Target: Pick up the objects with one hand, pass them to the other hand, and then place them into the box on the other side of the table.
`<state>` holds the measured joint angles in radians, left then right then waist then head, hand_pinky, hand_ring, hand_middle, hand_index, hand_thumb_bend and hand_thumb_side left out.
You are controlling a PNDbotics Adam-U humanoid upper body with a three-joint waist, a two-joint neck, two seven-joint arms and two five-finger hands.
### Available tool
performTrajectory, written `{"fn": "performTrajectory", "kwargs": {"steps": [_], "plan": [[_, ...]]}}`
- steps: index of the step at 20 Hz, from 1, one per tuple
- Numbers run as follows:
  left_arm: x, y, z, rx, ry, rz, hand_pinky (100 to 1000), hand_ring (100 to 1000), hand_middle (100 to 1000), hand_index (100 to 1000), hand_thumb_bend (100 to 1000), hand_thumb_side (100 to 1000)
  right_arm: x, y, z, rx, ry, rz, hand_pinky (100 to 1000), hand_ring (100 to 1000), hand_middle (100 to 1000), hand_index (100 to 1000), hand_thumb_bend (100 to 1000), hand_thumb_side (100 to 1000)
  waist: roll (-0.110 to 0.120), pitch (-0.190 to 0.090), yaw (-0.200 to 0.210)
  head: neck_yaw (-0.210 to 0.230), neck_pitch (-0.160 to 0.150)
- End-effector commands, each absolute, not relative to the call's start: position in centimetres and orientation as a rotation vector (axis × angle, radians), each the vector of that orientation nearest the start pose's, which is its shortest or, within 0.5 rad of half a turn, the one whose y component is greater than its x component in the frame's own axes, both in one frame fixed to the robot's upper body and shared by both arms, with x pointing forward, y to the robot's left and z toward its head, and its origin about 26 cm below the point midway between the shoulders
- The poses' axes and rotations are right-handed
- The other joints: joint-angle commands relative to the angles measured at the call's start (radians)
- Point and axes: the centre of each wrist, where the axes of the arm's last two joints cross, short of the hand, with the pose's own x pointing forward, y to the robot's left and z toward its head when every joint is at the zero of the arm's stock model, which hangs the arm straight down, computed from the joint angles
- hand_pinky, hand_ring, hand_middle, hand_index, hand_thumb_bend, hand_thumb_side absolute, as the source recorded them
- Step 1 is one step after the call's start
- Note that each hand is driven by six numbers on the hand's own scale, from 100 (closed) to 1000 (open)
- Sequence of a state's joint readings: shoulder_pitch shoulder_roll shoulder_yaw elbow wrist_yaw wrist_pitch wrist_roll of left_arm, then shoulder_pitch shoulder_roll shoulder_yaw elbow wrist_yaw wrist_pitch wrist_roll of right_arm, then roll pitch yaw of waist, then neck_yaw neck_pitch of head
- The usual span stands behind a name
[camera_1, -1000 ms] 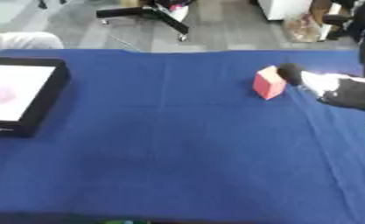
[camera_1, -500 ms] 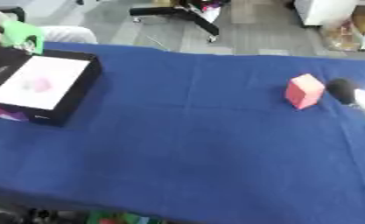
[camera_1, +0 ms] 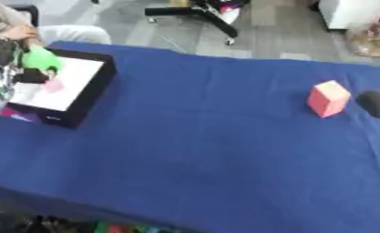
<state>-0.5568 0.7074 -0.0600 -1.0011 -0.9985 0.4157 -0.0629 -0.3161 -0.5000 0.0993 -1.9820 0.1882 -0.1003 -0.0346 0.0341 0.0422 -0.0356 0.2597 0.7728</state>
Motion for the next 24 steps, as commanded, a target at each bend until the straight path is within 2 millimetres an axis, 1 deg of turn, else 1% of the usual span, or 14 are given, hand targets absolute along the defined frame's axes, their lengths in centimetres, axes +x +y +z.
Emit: {"fn": "performTrajectory", "kwargs": {"steps": [1, 2, 3, 5, 6, 7, 8, 9, 12, 16, 18, 20, 22, 24], "plan": [[39.6, 44.7, 13.7, 1.526, -0.645, -0.907, 728, 519, 453, 741, 387, 100, 29.9, -26.3, 21.3, -0.427, -2.345, 0.737, 844, 973, 939, 942, 733, 549, 0.0, -0.014, -0.001, 0.004, -0.003], [39.7, 44.7, 13.7, 1.519, -0.615, -0.927, 736, 543, 484, 763, 410, 105, 29.9, -26.3, 21.3, -0.427, -2.344, 0.738, 844, 973, 939, 942, 733, 549, 0.0, -0.014, -0.001, 0.004, -0.003], [39.7, 44.7, 13.8, 1.511, -0.588, -0.948, 784, 709, 692, 879, 552, 366, 29.9, -26.3, 21.3, -0.426, -2.344, 0.738, 845, 973, 939, 942, 733, 549, 0.0, -0.014, -0.001, 0.004, -0.003], [39.7, 44.8, 13.9, 1.5, -0.549, -0.979, 835, 823, 828, 952, 719, 659, 29.8, -26.3, 21.3, -0.427, -2.341, 0.739, 845, 974, 939, 942, 733, 549, 0.0, -0.014, -0.001, 0.004, -0.003], [39.7, 44.8, 14.1, 1.5, -0.536, -0.989, 840, 831, 838, 957, 735, 683, 29.8, -26.3, 21.3, -0.427, -2.341, 0.74, 845, 974, 939, 942, 733, 549, 0.0, -0.014, -0.001, 0.005, -0.003], [39.7, 44.8, 14.3, 1.506, -0.526, -0.996, 878, 893, 908, 990, 865, 853, 29.8, -26.3, 21.2, -0.427, -2.339, 0.74, 845, 974, 939, 942, 733, 549, 0.0, -0.014, -0.001, 0.005, -0.003], [39.7, 44.8, 14.5, 1.515, -0.518, -1.0, 890, 910, 926, 1000, 900, 896, 29.8, -26.3, 21.2, -0.427, -2.339, 0.741, 845, 974, 939, 942, 733, 549, 0.0, -0.014, -0.001, 0.005, -0.003], [39.6, 44.8, 14.8, 1.525, -0.511, -1.002, 911, 941, 958, 1000, 951, 962, 29.8, -26.3, 21.2, -0.427, -2.338, 0.741, 845, 974, 939, 941, 733, 549, 0.0, -0.014, -0.001, 0.006, -0.003], [39.6, 44.9, 15.5, 1.557, -0.503, -0.998, 927, 960, 981, 1000, 995, 1000, 29.8, -26.3, 21.2, -0.427, -2.336, 0.741, 845, 974, 939, 941, 734, 549, 0.0, -0.015, 0.0, 0.008, -0.003], [39.4, 44.8, 16.7, 1.607, -0.528, -0.98, 934, 960, 983, 1000, 1000, 986, 29.8, -26.3, 21.1, -0.427, -2.333, 0.742, 845, 974, 939, 941, 733, 549, 0.0, -0.015, 0.002, 0.007, -0.003], [39.3, 44.5, 17.4, 1.638, -0.56, -0.965, 935, 955, 978, 1000, 982, 963, 29.8, -26.3, 21.1, -0.428, -2.332, 0.743, 845, 974, 939, 941, 734, 548, 0.0, -0.015, 0.003, 0.003, -0.003], [39.2, 44.0, 18.3, 1.664, -0.608, -0.953, 937, 947, 970, 1000, 938, 915, 29.8, -26.4, 21.0, -0.428, -2.328, 0.744, 845, 976, 940, 941, 735, 547, 0.0, -0.014, 0.004, -0.003, -0.003], [38.9, 43.2, 19.5, 1.697, -0.681, -0.92, 936, 913, 932, 1000, 809, 792, 29.8, -26.4, 21.0, -0.428, -2.324, 0.747, 845, 976, 940, 941, 735, 544, -0.001, -0.014, 0.006, -0.019, -0.003], [38.4, 42.1, 21.1, 1.726, -0.806, -0.858, 935, 877, 890, 989, 739, 755, 29.9, -26.5, 21.0, -0.432, -2.32, 0.755, 845, 977, 940, 941, 734, 542, -0.003, -0.013, 0.009, -0.053, -0.003]]}}
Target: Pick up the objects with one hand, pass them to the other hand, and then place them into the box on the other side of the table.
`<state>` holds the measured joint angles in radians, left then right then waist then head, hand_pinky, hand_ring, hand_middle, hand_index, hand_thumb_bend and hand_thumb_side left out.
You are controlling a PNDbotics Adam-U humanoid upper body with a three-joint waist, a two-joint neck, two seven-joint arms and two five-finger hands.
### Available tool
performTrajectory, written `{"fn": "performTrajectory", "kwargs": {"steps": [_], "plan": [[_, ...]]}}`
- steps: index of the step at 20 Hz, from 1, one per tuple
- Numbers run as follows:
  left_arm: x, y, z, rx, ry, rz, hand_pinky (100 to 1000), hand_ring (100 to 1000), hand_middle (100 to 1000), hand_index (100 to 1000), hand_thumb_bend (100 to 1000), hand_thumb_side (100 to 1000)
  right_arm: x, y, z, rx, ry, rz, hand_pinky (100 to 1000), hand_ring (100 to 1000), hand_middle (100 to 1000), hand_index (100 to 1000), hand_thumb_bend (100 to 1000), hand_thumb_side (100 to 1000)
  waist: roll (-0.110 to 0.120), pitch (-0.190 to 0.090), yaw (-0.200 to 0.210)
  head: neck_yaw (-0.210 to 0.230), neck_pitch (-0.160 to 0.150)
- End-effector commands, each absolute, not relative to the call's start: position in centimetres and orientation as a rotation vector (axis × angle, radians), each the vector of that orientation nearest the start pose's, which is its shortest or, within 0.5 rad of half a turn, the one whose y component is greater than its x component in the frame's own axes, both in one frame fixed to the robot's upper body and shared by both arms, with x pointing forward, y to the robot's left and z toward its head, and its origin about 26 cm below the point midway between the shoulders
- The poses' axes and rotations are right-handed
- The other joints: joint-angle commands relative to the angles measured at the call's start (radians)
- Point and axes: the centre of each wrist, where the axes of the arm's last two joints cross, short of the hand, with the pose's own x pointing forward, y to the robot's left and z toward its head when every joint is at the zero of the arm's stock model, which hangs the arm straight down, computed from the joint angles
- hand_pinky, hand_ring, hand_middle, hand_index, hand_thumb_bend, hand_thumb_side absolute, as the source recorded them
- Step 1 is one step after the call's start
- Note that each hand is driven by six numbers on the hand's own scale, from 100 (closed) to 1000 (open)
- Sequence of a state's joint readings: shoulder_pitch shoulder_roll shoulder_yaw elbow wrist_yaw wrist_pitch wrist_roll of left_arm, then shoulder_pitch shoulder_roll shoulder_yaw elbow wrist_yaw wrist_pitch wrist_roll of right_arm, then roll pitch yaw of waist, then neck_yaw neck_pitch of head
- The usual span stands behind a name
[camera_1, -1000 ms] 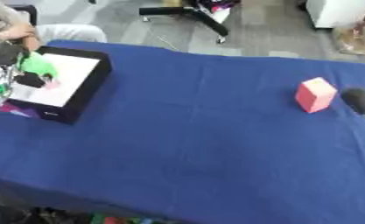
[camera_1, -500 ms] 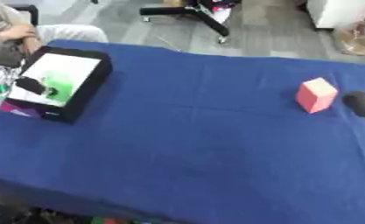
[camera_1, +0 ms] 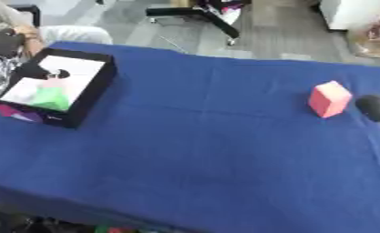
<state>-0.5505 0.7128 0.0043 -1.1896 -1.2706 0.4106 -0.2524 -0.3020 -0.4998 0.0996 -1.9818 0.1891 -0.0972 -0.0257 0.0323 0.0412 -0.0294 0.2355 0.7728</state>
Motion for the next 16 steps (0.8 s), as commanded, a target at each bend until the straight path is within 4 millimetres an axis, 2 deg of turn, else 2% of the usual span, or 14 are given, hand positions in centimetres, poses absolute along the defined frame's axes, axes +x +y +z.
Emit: {"fn": "performTrajectory", "kwargs": {"steps": [1, 4, 5, 7, 11, 16], "plan": [[38.1, 41.5, 21.7, 1.728, -0.868, -0.828, 936, 846, 853, 968, 664, 728, 29.9, -26.6, 21.0, -0.435, -2.319, 0.76, 846, 976, 941, 942, 731, 540, -0.002, -0.011, 0.004, -0.045, -0.003], [36.7, 39.0, 23.6, 1.652, -1.144, -0.725, 945, 803, 803, 940, 540, 722, 30.0, -26.8, 21.2, -0.447, -2.31, 0.806, 847, 978, 943, 944, 725, 535, -0.004, -0.01, 0.012, -0.105, -0.003], [36.3, 38.4, 23.9, 1.615, -1.22, -0.698, 947, 778, 779, 927, 483, 752, 30.0, -26.9, 21.2, -0.447, -2.305, 0.82, 848, 982, 946, 945, 724, 529, -0.005, -0.01, 0.014, -0.125, -0.003], [35.3, 36.7, 24.3, 1.503, -1.393, -0.647, 955, 764, 764, 912, 447, 767, 30.4, -27.1, 21.1, -0.426, -2.281, 0.849, 851, 989, 950, 945, 724, 518, -0.007, -0.008, 0.021, -0.185, -0.003], [33.7, 33.8, 24.3, 1.28, -1.655, -0.556, 969, 728, 723, 890, 325, 809, 31.6, -27.9, 20.4, -0.389, -2.201, 0.911, 862, 1000, 961, 946, 724, 491, -0.013, -0.005, 0.032, -0.295, -0.003], [32.1, 30.5, 23.5, 0.986, -1.903, -0.462, 976, 699, 687, 873, 239, 834, 34.2, -29.9, 19.1, -0.426, -2.06, 1.023, 869, 1000, 976, 953, 707, 461, -0.019, 0.0, 0.05, -0.442, -0.003]]}}
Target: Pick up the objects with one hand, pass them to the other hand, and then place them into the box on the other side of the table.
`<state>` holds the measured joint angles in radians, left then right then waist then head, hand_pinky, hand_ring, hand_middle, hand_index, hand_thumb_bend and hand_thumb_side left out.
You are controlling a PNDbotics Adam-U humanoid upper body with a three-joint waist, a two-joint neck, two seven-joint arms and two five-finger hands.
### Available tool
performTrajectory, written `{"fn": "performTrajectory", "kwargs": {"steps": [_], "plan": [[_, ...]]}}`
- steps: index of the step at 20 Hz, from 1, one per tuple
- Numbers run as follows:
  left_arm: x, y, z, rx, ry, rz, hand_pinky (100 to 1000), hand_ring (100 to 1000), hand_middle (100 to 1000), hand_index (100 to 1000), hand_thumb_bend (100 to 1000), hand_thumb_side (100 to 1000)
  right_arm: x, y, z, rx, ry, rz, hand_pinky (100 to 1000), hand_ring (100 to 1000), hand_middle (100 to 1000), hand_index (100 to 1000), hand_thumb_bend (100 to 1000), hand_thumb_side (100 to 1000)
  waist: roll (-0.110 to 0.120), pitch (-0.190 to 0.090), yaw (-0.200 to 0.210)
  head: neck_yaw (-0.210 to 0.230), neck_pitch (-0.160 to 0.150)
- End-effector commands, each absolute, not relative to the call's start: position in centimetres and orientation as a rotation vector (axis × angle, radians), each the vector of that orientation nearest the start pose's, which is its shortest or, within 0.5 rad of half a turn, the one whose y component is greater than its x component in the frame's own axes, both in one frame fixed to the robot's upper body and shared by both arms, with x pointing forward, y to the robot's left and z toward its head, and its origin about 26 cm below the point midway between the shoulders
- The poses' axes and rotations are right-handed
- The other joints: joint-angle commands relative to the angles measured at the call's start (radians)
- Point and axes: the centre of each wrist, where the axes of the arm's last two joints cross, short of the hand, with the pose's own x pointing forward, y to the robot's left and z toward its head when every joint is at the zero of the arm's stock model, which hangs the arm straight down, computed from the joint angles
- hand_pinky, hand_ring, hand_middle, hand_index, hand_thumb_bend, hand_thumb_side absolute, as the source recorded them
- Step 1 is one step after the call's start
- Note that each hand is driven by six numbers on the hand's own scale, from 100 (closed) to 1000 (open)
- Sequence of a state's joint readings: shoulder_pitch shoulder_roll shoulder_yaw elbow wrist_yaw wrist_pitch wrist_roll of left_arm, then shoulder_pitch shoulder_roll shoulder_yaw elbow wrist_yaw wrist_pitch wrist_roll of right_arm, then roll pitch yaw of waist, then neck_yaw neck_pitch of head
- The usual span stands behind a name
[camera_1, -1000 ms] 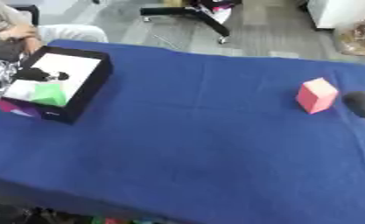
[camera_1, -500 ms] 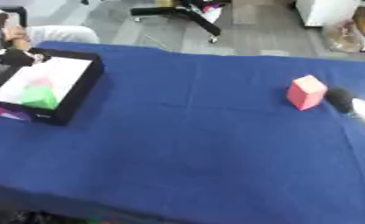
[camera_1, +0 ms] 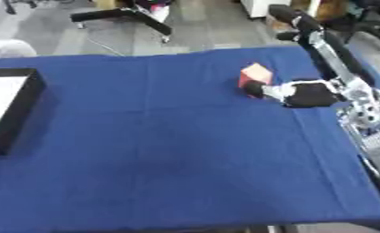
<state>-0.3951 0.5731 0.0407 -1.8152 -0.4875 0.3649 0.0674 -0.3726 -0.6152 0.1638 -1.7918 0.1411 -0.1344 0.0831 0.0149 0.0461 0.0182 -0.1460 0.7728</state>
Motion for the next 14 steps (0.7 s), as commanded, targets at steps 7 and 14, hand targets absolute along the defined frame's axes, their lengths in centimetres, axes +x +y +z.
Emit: {"fn": "performTrajectory", "kwargs": {"steps": [7, 14], "plan": [[30.3, 27.5, 22.8, 0.723, -2.083, -0.416, 975, 681, 668, 867, 207, 849, 38.2, -31.8, 18.1, -0.475, -1.934, 1.15, 890, 1000, 1000, 959, 694, 435, -0.002, 0.007, 0.03, -0.178, -0.003], [30.4, 24.8, 21.7, 0.431, -2.194, -0.383, 968, 659, 644, 853, 167, 889, 41.6, -34.9, 16.8, -0.601, -1.815, 1.109, 929, 1000, 1000, 961, 702, 421, 0.004, 0.022, 0.087, -0.284, -0.003]]}}
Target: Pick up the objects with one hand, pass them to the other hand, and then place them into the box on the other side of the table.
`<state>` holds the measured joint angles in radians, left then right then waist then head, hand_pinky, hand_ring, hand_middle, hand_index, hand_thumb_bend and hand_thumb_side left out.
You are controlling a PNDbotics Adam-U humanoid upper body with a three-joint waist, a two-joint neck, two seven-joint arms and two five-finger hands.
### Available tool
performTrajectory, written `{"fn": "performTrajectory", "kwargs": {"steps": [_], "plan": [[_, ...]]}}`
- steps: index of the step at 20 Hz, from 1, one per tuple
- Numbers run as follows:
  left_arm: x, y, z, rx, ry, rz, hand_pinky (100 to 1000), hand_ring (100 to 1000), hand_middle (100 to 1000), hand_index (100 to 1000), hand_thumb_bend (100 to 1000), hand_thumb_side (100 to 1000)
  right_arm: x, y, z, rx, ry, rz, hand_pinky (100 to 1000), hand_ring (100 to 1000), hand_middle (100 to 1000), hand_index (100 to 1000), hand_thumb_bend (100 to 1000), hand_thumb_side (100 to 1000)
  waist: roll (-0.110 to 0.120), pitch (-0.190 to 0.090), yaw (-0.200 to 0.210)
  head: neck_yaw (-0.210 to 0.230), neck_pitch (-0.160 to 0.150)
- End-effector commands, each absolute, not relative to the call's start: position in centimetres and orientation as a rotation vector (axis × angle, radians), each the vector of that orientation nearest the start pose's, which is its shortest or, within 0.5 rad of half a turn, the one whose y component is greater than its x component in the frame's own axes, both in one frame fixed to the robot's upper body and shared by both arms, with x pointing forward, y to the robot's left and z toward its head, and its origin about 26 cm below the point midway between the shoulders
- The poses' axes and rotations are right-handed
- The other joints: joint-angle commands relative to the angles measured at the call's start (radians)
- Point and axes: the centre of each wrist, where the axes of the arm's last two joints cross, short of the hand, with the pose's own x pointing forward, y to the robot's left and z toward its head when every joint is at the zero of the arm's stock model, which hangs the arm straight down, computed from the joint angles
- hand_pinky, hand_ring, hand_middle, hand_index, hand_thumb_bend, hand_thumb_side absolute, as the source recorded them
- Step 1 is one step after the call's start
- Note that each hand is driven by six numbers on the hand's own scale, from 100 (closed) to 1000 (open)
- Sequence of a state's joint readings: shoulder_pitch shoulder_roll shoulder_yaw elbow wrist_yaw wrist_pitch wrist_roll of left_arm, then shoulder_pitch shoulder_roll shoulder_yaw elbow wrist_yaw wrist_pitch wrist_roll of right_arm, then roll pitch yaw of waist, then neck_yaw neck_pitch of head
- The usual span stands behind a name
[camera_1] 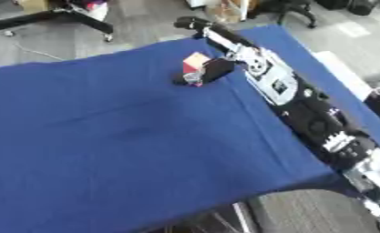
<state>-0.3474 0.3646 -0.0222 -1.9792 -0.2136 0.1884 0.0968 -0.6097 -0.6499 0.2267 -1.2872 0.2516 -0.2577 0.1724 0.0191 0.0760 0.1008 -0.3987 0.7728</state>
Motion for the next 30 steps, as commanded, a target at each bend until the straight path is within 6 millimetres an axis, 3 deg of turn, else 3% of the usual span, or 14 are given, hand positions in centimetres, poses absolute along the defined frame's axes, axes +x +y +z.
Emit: {"fn": "performTrajectory", "kwargs": {"steps": [1, 6, 11, 17, 24, 30], "plan": [[30.4, 24.4, 21.6, 0.395, -2.207, -0.381, 968, 659, 644, 852, 166, 891, 42.0, -35.7, 16.4, -0.635, -1.792, 1.072, 930, 1000, 1000, 959, 707, 421, 0.0, -0.005, 0.014, -0.045, -0.003], [30.4, 22.8, 20.9, 0.269, -2.226, -0.372, 970, 654, 638, 848, 163, 906, 42.9, -39.1, 14.4, -0.803, -1.697, 0.888, 936, 1000, 1000, 952, 732, 417, 0.004, 0.009, 0.063, -0.11, -0.003], [30.3, 22.0, 20.7, 0.22, -2.223, -0.38, 970, 651, 636, 846, 158, 910, 43.1, -40.9, 13.1, -0.931, -1.612, 0.8, 930, 1000, 1000, 946, 733, 409, 0.011, 0.023, 0.102, -0.152, -0.003], [30.3, 21.6, 20.6, 0.202, -2.226, -0.383, 969, 649, 635, 845, 149, 911, 43.1, -41.5, 12.1, -0.936, -1.572, 0.791, 903, 1000, 1000, 942, 718, 383, 0.015, 0.033, 0.125, -0.145, -0.003], [30.3, 21.5, 20.5, 0.198, -2.228, -0.383, 969, 645, 634, 844, 142, 911, 43.1, -41.6, 11.3, -0.907, -1.549, 0.785, 789, 993, 942, 887, 679, 299, 0.018, 0.042, 0.135, -0.135, -0.003], [30.3, 21.5, 20.4, 0.192, -2.225, -0.379, 969, 644, 634, 844, 142, 911, 43.1, -41.4, 11.1, -0.918, -1.585, 0.756, 688, 898, 877, 816, 549, 225, 0.019, 0.044, 0.135, -0.137, -0.003]]}}
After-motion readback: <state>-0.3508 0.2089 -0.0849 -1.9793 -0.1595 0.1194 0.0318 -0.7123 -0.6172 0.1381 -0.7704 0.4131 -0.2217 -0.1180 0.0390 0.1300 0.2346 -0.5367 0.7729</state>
